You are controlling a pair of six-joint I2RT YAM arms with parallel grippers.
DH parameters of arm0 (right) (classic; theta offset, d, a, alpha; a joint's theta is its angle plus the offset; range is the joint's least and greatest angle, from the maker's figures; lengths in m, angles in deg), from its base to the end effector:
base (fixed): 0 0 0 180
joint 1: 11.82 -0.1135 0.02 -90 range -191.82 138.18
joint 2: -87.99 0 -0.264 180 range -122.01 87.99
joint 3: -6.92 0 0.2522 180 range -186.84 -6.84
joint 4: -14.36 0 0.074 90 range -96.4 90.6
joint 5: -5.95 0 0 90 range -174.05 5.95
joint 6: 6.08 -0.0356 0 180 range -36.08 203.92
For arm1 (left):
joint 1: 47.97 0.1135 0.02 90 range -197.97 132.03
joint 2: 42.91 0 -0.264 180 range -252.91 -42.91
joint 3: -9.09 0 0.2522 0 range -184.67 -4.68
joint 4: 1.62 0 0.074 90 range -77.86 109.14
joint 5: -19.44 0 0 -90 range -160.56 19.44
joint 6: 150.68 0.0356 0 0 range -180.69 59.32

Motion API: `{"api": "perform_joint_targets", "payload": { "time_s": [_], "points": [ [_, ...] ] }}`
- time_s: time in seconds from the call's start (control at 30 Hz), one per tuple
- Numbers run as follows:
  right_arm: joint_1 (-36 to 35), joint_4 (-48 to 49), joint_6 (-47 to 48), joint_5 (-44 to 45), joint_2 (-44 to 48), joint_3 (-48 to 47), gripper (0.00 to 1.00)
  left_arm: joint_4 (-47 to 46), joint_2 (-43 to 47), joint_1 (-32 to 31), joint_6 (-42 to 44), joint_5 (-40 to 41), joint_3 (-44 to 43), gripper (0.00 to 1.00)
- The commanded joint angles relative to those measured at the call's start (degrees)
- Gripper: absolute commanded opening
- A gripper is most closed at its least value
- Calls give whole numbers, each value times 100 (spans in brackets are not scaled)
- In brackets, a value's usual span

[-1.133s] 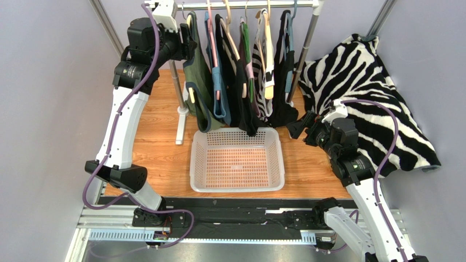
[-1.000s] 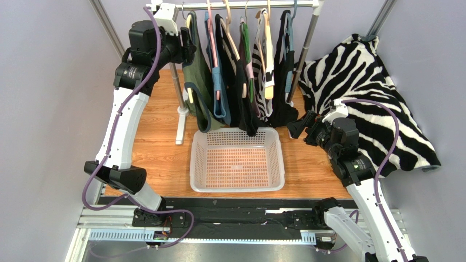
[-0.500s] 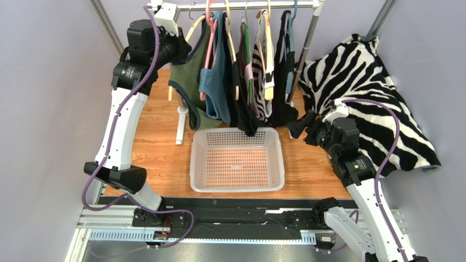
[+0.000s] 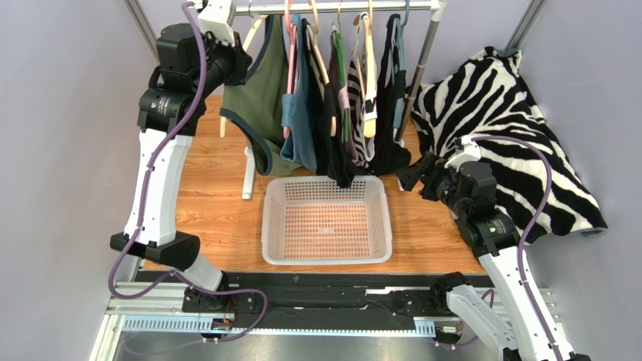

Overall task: Remove the tank top from the hanger
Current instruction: Pick up the hanger from the clothesline.

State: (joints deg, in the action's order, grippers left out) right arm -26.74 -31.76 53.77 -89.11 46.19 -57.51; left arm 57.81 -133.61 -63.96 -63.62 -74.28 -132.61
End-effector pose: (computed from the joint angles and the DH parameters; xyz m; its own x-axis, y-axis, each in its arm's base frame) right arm 0.1503 0.0433 0.3429 -0.5011 0.3842 -0.7754 -0.0959 0.8658 0.4910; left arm 0.2784 -0.0822 0.5574 -0.1580 -0.0080 -0.9874 0.3289 0.9424 -0.0602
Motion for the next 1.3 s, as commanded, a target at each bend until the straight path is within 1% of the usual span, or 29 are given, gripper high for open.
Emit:
{"api": "perform_joint_targets", "payload": {
  "time_s": [0.0, 0.13, 0.27, 0.5, 0.6, 0.73, 0.87, 1.03, 1.1, 1.17, 1.27],
  "points": [
    [-20, 72, 71, -100, 40, -267, 87, -235, 798, -10, 215, 4, 5, 1],
    [-20, 63, 62, -136, 67, -267, 87, 99, 1333, -18, 285, -347, 33, 0],
    [-29, 81, 44, -162, 76, -276, 86, 284, 1695, -36, 644, -725, -240, 0],
    [-29, 89, 36, -197, 128, -276, 86, 232, 2398, -36, 1032, -1270, -530, 0],
    [-11, 63, 36, -162, 181, -276, 86, 100, 2793, -36, 1085, -1613, -539, 0],
    [-20, -25, 62, -171, 260, -311, 86, -137, 3329, -27, 910, -1956, -539, 0],
    [-20, -51, 62, -171, 322, -285, 85, -225, 3462, -27, 734, -2473, -854, 0],
    [-20, -34, 53, -127, 392, -180, 85, -550, 3313, 113, 348, -3229, -1215, 1],
    [-20, -34, 45, -118, 392, -153, 85, -699, 3191, 227, 329, -3415, -1566, 1],
    [-20, -34, 44, -118, 401, -153, 85, -779, 3111, 280, 57, -3591, -1890, 1],
    [-20, -60, 62, -109, 401, -197, 85, -919, 3005, 368, -119, -3731, -1945, 1]
  ]
}}
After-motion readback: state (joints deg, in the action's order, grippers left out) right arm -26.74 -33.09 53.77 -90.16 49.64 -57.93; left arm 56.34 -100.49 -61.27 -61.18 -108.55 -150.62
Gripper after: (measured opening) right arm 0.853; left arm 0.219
